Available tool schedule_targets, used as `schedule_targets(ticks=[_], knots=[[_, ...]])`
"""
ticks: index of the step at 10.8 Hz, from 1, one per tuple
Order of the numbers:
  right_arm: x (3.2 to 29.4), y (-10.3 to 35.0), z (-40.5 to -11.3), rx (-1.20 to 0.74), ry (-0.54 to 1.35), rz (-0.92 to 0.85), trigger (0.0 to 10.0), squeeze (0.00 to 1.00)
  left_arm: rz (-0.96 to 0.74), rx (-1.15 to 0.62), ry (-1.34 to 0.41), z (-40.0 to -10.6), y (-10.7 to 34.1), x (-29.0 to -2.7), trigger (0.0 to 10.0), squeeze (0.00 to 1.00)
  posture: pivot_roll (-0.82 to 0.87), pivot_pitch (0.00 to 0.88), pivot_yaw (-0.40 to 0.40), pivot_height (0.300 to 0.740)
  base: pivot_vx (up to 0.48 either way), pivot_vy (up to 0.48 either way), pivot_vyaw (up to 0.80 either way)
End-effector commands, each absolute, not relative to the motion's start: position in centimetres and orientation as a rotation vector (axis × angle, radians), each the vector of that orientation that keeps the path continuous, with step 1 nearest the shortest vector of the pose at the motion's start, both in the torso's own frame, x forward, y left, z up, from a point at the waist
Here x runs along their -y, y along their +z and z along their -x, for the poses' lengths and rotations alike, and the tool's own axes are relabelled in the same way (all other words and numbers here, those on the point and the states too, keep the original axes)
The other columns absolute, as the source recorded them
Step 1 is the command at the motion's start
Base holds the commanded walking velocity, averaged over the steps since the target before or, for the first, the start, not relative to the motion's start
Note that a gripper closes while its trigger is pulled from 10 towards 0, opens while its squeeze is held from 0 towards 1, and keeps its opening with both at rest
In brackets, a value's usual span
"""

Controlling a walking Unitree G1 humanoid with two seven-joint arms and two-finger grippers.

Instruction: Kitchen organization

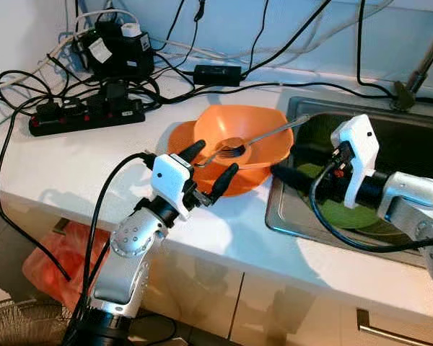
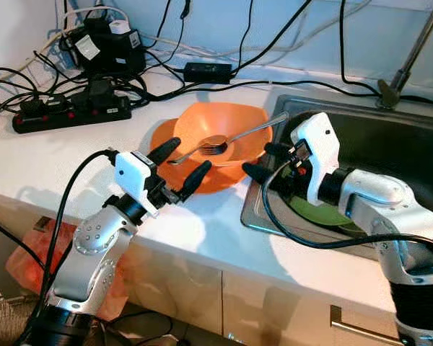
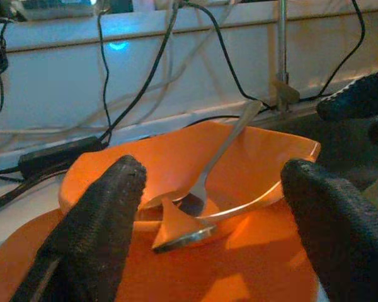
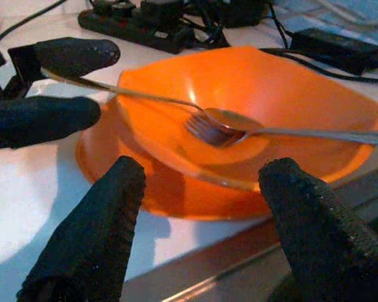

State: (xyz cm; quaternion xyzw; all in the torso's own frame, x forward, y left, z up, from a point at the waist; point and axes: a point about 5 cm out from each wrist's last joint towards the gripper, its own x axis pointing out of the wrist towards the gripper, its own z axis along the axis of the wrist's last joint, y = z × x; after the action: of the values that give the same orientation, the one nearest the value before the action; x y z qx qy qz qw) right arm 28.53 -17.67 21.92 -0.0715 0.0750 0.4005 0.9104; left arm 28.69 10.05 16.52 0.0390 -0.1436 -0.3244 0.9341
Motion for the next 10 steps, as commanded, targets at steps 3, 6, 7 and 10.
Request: schedule_targets(ticks=[3,6,7,10], knots=[[17.44,21.64,-28.46,-0.165,0.841,0.141,10.0,0.0,-0.087,0.315,-0.678,-28.96,16.85,-9.95,0.0,0.0,0.01,0.043,0.053,0.74,0.0,0.0,0.0],[17.36,21.57,-28.41,-0.161,0.847,0.143,10.0,0.0,-0.087,0.32,-0.689,-28.99,16.75,-9.83,0.0,0.0,0.0,0.035,0.053,0.74,0.0,0.0,0.0],[17.33,21.58,-28.43,-0.16,0.847,0.143,10.0,0.0,-0.089,0.321,-0.692,-29.04,16.75,-9.85,0.0,0.0,0.0,0.034,0.052,0.74,0.0,0.0,0.0],[17.26,21.57,-28.47,-0.156,0.846,0.15,10.0,0.0,-0.099,0.317,-0.683,-29.22,16.33,-10.18,0.0,0.0,0.0,0.031,0.051,0.74,0.0,0.0,0.0]])
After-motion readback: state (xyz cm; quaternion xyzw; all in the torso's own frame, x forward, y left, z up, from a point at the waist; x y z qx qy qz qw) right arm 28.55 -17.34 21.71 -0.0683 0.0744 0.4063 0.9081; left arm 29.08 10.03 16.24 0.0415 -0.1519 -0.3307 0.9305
